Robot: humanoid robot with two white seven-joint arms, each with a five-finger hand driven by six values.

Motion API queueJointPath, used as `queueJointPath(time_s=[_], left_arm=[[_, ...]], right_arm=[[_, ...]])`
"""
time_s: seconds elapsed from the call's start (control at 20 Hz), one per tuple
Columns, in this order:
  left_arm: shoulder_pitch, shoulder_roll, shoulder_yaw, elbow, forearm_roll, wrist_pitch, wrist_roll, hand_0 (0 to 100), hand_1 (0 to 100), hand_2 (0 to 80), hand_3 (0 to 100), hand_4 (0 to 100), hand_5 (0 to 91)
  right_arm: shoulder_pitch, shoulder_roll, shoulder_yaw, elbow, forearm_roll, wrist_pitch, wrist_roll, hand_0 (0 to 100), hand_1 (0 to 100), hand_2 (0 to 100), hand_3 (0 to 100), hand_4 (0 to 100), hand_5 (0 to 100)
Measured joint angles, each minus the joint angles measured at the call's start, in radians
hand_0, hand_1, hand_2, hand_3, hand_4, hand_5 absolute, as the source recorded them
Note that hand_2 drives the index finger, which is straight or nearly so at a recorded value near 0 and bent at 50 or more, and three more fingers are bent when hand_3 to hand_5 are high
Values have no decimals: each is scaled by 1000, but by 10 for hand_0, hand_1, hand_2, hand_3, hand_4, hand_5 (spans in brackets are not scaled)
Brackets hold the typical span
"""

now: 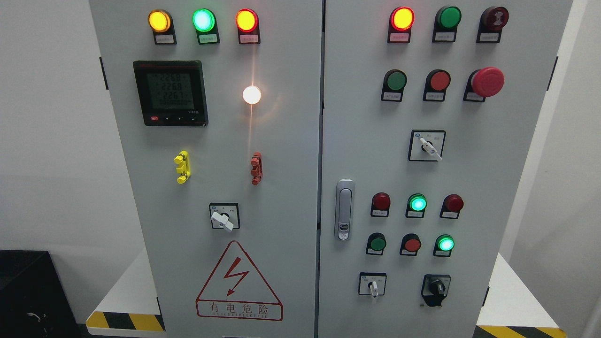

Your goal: Flip black knob to close circuit

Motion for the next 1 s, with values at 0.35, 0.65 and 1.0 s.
queueJointPath(time_s=[0.35,0.65,1.0], left_arm=[[0,0,0,0,0,0,0,120,556,0,0,0,0],[0,0,0,0,0,0,0,120,556,0,0,0,0],[0,0,0,0,0,0,0,120,556,0,0,0,0]], right_arm=[[-1,0,0,5,1,-3,-1,0,71,0,0,0,0],[-2,0,-2,-12,1,-34,25,0,67,0,0,0,0],[13,-1,-6,-117,8,-104,29,0,59,0,0,0,0]])
